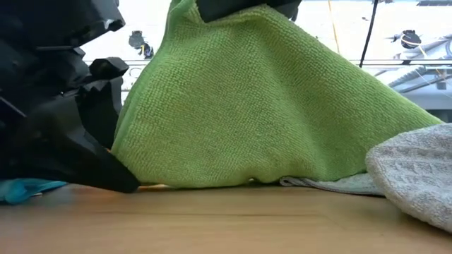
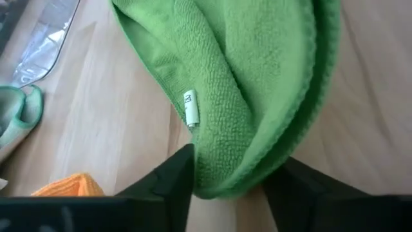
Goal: Fold microfiber towels
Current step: Fold the green microfiber cloth
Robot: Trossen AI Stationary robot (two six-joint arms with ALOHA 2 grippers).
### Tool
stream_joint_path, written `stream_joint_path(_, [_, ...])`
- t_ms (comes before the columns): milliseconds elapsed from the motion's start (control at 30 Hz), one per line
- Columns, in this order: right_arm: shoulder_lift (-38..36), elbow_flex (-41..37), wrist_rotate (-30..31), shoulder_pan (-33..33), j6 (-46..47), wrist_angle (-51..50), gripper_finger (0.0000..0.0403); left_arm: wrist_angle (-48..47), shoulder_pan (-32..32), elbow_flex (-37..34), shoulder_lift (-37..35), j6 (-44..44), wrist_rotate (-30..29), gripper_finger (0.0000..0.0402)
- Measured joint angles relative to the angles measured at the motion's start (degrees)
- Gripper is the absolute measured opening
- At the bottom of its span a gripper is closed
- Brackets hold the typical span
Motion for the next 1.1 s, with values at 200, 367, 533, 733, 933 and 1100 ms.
stream_joint_path(200, [0.0,0.0,0.0,0.0,0.1,0.0,0.0004,-1.5,0.0,0.0,0.0,-0.4,0.2,0.0088])
stream_joint_path(367, [0.0,0.0,1.7,-0.1,-2.3,0.0,0.0004,-8.1,-0.2,-0.1,-4.1,-0.2,0.4,0.0011])
stream_joint_path(533, [-1.7,0.0,7.4,-1.0,-8.7,-0.1,0.0004,-16.4,-0.2,-0.1,-14.0,-0.8,-2.0,0.0008])
stream_joint_path(733, [-7.7,0.0,12.6,-2.6,-19.1,-1.5,0.0004,-23.1,-0.2,-0.1,-28.1,0.1,-5.5,0.0006])
stream_joint_path(933, [-15.7,0.0,13.7,-7.0,-31.8,-1.7,0.0004,-23.7,1.1,-0.1,-40.8,9.4,-9.0,0.0004])
stream_joint_path(1100, [-22.9,0.0,8.6,-12.8,-33.5,-2.5,0.0004,-21.6,5.9,-0.1,-50.1,13.5,-4.9,0.0003])
